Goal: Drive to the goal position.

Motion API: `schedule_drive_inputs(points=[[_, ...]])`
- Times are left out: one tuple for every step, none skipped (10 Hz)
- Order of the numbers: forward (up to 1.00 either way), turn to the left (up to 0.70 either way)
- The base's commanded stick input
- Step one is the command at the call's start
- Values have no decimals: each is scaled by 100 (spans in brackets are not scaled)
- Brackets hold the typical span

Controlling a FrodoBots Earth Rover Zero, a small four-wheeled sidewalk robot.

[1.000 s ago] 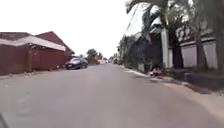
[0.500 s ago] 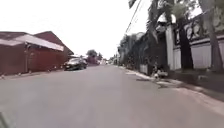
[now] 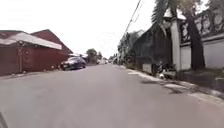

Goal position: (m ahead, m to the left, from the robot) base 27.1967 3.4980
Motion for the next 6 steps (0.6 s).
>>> schedule_drive_inputs(points=[[100, 0], [100, 0], [100, 0], [100, 0], [100, 0], [100, 0]])
